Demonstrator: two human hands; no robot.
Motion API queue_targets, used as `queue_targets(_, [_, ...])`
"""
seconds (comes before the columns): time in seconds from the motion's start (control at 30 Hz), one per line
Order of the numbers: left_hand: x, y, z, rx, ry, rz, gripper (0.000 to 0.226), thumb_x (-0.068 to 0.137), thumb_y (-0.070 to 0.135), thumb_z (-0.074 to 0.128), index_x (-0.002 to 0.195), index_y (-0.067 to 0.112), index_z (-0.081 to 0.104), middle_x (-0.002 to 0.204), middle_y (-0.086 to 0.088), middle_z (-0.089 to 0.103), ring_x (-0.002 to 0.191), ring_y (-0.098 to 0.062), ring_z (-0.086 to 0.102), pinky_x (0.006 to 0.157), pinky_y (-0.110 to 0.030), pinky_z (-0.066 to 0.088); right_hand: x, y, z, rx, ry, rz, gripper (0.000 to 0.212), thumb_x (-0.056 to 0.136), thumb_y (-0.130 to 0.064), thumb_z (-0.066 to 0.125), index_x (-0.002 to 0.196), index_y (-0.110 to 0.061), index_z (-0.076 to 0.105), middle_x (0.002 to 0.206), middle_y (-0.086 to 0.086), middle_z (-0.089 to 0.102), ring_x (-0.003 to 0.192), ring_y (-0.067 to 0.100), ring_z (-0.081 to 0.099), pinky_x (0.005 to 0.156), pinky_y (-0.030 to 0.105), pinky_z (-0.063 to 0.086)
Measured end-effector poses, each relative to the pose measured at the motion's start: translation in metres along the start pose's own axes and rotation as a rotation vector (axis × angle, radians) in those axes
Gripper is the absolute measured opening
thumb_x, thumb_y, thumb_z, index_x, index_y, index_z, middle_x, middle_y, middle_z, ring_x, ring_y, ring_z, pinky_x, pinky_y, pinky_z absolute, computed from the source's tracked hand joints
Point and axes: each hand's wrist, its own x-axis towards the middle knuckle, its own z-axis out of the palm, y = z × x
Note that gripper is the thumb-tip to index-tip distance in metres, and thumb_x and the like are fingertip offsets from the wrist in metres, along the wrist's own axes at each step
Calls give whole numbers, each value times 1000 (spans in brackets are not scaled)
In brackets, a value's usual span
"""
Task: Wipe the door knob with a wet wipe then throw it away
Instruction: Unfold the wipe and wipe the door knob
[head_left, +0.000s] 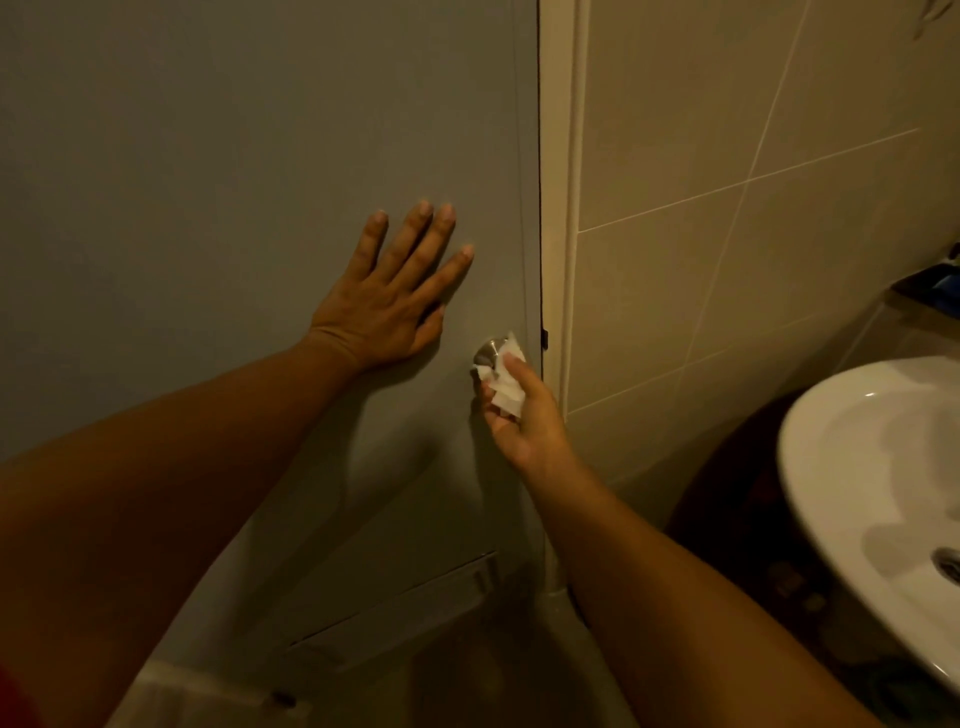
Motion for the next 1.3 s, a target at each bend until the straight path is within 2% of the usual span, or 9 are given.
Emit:
queue_targets(0.1, [0, 1, 1, 3, 15, -5, 65, 94, 42, 35, 154, 20, 24, 159, -18, 25, 148, -29, -20, 119, -51, -7, 6, 18, -4, 460, -46, 31, 52, 85, -20, 70, 132, -3, 54, 120, 23, 60, 70, 20, 65, 52, 21, 56])
queue_targets(0.23, [1, 0, -2, 8, 39, 18, 64, 93, 42, 38, 153, 19, 28, 157, -19, 30, 148, -38, 20, 118, -52, -4, 10, 20, 1, 445, 1, 25, 53, 85, -24, 69, 131, -4, 53, 103, 19, 62, 62, 16, 61, 48, 19, 52])
queue_targets(0.43, [2, 0, -2, 11, 51, 17, 65, 93, 42, 37, 153, 19, 27, 158, -18, 29, 145, -38, 29, 117, -52, -3, 4, -9, 1, -1026, 90, -312, 24, 86, -29, 68, 110, -24, 66, 95, 3, 70, 88, 24, 69, 70, 36, 59])
queue_targets(0.53, [3, 0, -4, 10, 39, 16, 65, 93, 42, 37, 153, 19, 27, 158, -18, 29, 146, -38, 27, 117, -52, -3, 10, -20, -1, -1871, -32, -557, 27, 89, -29, 63, 116, -23, 62, 119, 6, 59, 104, 24, 60, 87, 35, 52])
queue_targets(0.63, [3, 0, -4, 13, 23, 21, 65, 94, 43, 36, 153, 19, 26, 158, -19, 28, 146, -38, 26, 117, -52, -3, 14, -12, -10, -2193, -37, -717, 40, 88, -21, 65, 126, -24, 55, 139, 11, 43, 118, 30, 53, 97, 38, 50])
queue_targets(0.77, [2, 0, -4, 13, 5, 24, 65, 94, 44, 35, 154, 19, 25, 158, -19, 27, 146, -37, 26, 118, -52, -4, 9, -8, -12, -1848, 17, -736, 32, 90, -21, 62, 122, -24, 56, 128, 8, 51, 107, 18, 58, 82, 14, 46])
queue_targets(1.03, [0, 0, -2, -5, -53, -5, 66, 96, 44, 32, 155, 20, 18, 161, -18, 20, 147, -31, -12, 118, -49, -13, 0, -10, 1, -638, 66, -137, 41, 85, -13, 70, 121, -25, 56, 107, 5, 63, 93, 22, 65, 82, 40, 58])
queue_targets(1.1, [0, 0, -4, -4, -63, -2, 66, 95, 44, 32, 155, 20, 19, 161, -18, 21, 148, -33, -4, 118, -49, -13, 1, -14, -1, -645, 16, -91, 45, 86, -12, 69, 125, -26, 53, 117, 9, 61, 100, 27, 64, 84, 42, 58])
queue_targets(1.3, [1, 6, -14, -67, -73, -63, 65, 93, 42, 39, 154, 22, 25, 160, -15, 24, 148, -29, 11, 119, -49, -2, -2, -45, -3, -2205, -242, -570, 46, 91, -20, 57, 135, -30, 48, 137, 11, 44, 116, 34, 53, 90, 39, 47])
